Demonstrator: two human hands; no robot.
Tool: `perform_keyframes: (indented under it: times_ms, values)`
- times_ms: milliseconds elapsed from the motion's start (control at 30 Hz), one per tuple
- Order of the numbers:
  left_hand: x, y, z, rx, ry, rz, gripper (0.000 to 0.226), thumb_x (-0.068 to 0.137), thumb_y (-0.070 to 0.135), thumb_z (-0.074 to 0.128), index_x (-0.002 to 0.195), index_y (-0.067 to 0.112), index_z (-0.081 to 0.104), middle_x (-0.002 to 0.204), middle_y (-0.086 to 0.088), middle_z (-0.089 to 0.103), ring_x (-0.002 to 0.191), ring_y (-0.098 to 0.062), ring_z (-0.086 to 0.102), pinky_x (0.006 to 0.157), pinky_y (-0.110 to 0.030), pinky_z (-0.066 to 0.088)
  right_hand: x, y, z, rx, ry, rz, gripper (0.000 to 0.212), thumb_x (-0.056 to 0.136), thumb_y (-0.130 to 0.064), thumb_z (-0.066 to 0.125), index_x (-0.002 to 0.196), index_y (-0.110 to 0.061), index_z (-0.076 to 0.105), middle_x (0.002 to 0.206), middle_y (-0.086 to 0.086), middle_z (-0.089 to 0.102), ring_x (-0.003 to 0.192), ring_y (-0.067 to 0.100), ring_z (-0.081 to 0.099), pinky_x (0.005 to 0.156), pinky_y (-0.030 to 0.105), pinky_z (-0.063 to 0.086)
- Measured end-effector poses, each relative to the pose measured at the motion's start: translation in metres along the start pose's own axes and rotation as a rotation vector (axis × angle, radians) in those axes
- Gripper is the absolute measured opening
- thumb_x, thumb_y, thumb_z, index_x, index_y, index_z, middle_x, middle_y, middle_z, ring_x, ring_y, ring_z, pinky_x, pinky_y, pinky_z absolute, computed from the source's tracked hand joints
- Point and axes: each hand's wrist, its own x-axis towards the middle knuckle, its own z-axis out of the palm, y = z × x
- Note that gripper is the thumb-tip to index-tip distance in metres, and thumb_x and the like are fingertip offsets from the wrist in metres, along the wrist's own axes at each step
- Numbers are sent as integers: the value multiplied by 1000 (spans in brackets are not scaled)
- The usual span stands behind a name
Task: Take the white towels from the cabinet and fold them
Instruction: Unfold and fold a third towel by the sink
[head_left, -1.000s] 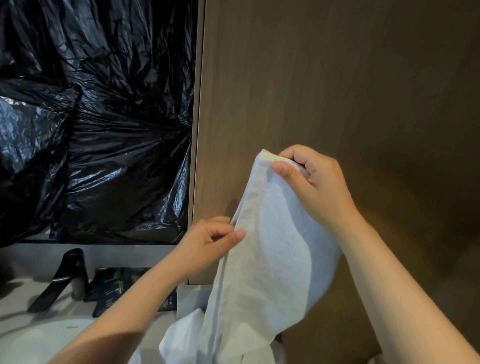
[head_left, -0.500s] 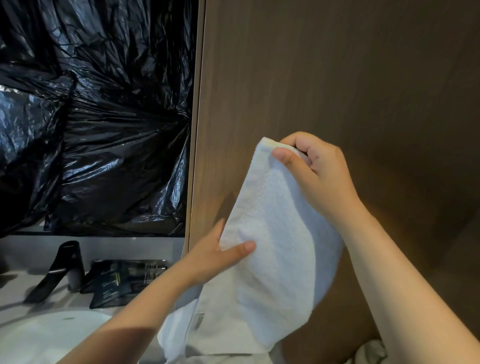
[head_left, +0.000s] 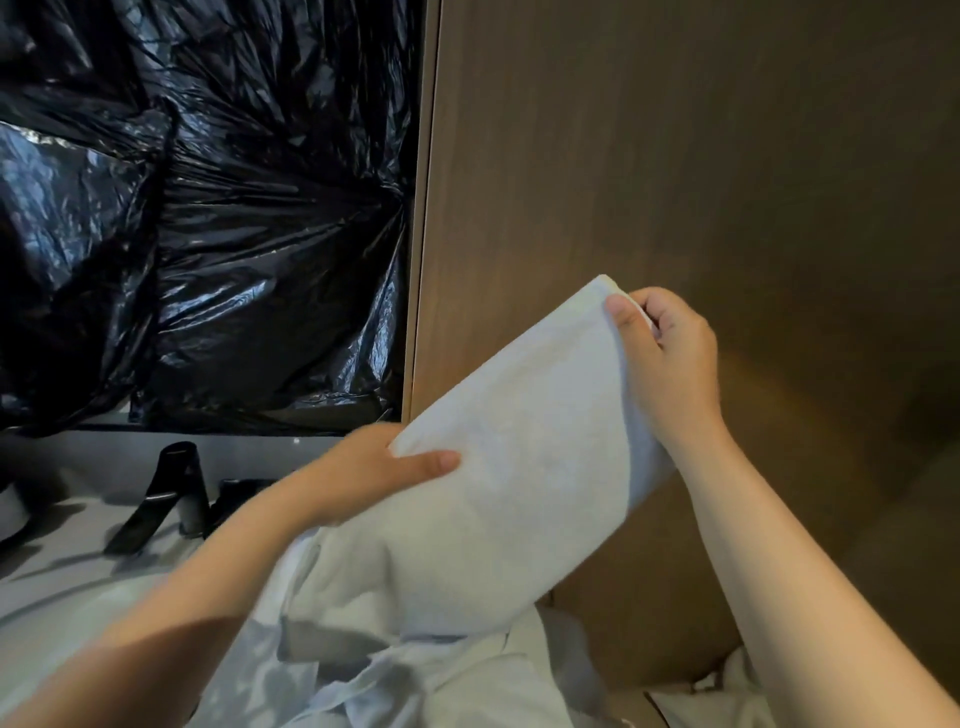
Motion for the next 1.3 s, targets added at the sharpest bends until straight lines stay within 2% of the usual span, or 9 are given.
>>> perform_keyframes:
  times_ms: [167,367,500,700,833,900,1067,1167,1300]
  values:
    - [0,2,-17,113,-261,-91,41,67,76,66,95,46,71,95,16,74,85,-3,71,72,-17,54,-30,45,6,-62,-29,214,31,99,-41,49,80,-19,59,75,-2,59,68,6,54,57,18,39]
    - [14,-81,68,337,-471,-247,39,73,73,62,93,41,69,97,17,71,92,-3,66,84,-20,48,-132,128,0,-246,-175,504,30,99,-39,49,83,-15,58,75,2,59,69,18,56,58,31,43]
    - [28,-114,114,506,-389,-192,35,76,63,68,66,32,56,77,10,61,82,-11,56,74,-21,42,-186,162,-8,-339,-128,636,30,101,-35,45,82,-13,54,71,1,57,68,23,55,52,31,35]
    - [35,-111,121,523,-272,-128,33,71,46,81,81,30,54,85,8,61,78,-13,56,70,-25,43,-215,196,-12,-426,-247,784,28,100,-27,49,105,-1,59,101,21,65,96,40,60,74,39,43]
    - [8,-98,96,418,-166,-138,39,71,48,79,101,32,60,94,15,66,85,-3,64,79,-25,55,-219,192,4,-380,-439,816,54,98,-29,55,141,1,43,142,21,47,129,34,46,103,34,37]
    - [-15,-95,84,423,-38,-117,38,73,52,75,102,31,63,96,17,66,88,0,63,81,-27,56,-220,178,14,-285,-447,774,57,98,-31,56,146,-6,40,148,15,41,134,30,42,109,35,35]
    - [-73,-92,65,357,229,-155,47,72,63,63,107,32,61,100,20,64,92,4,61,81,-17,51,-221,133,46,69,-565,671,40,90,-43,64,123,-21,59,122,2,61,105,15,59,91,27,47]
    - [-102,-101,63,267,354,-238,48,73,62,57,107,29,62,97,19,66,89,7,62,75,-7,48,-225,113,62,178,-641,697,15,89,-39,66,101,-32,62,100,-4,67,90,16,64,85,34,52]
    - [-141,-126,72,156,480,-359,39,80,59,51,100,30,66,93,17,70,87,-1,66,81,-33,56,-233,99,75,248,-745,645,11,93,-30,63,95,-40,58,77,-3,70,71,15,67,73,37,57]
